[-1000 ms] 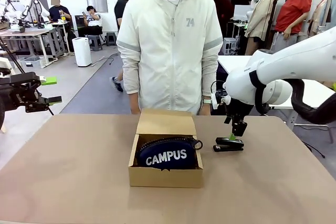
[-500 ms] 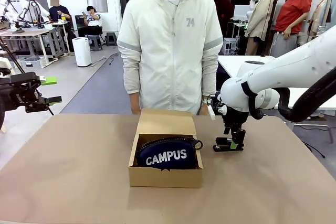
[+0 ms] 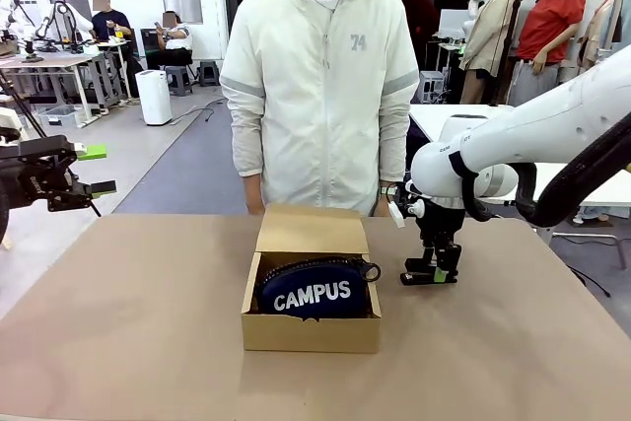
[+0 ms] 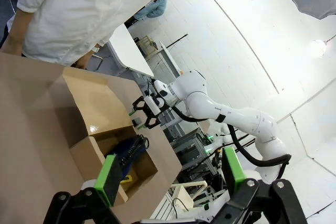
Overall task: Pack the items into the box.
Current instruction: Pick up the item indicated by the person and place it inside the Mailer Box.
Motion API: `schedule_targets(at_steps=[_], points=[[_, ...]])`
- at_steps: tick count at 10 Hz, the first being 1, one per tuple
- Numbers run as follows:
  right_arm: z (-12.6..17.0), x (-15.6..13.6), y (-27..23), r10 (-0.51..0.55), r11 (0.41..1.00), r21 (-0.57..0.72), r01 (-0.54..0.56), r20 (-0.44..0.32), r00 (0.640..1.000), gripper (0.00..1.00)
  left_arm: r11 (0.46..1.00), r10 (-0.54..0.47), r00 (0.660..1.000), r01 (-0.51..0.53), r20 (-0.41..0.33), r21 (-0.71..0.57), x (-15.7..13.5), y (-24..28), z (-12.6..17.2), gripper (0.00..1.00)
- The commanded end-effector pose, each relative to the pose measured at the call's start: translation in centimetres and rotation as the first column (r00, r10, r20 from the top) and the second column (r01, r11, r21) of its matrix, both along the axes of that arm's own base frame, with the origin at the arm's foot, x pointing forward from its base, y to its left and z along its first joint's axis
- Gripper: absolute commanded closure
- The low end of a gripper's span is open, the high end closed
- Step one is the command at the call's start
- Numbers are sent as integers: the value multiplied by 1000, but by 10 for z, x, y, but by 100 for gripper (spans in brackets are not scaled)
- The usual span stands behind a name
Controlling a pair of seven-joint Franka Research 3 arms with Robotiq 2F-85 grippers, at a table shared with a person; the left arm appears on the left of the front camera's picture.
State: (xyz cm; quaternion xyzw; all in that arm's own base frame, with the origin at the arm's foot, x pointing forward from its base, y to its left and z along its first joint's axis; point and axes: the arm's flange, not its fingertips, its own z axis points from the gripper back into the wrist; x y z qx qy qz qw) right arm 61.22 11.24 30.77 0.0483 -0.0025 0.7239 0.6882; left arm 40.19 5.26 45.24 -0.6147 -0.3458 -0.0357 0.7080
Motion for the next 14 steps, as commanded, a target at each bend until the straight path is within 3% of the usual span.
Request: schedule_targets(at_steps=[1, 8, 10, 11, 13, 14], points=[[6, 8, 5, -25, 999, -42, 24, -20, 999, 100, 1000, -14, 1000, 14, 13, 3, -3, 3, 0, 0], [9, 9, 7, -62, 995, -76, 58, -58, 996, 100, 1000, -14, 1000, 14, 13, 3, -3, 3, 0, 0], [22, 11, 9, -128, 988, -96, 121, -72, 989, 100, 1000, -14, 1000, 14, 13, 3, -3, 3, 0, 0], [40, 9, 10, -183, 980, -91, 176, -71, 981, 100, 1000, -14, 1000, 14, 13, 3, -3, 3, 0, 0], [107, -10, 2, -240, 969, -67, 238, -31, 970, 100, 1000, -14, 1000, 14, 13, 3, -3, 3, 0, 0], [135, -15, -5, -201, 979, -34, 199, -92, 975, 100, 1000, -14, 1000, 14, 13, 3, -3, 3, 0, 0]])
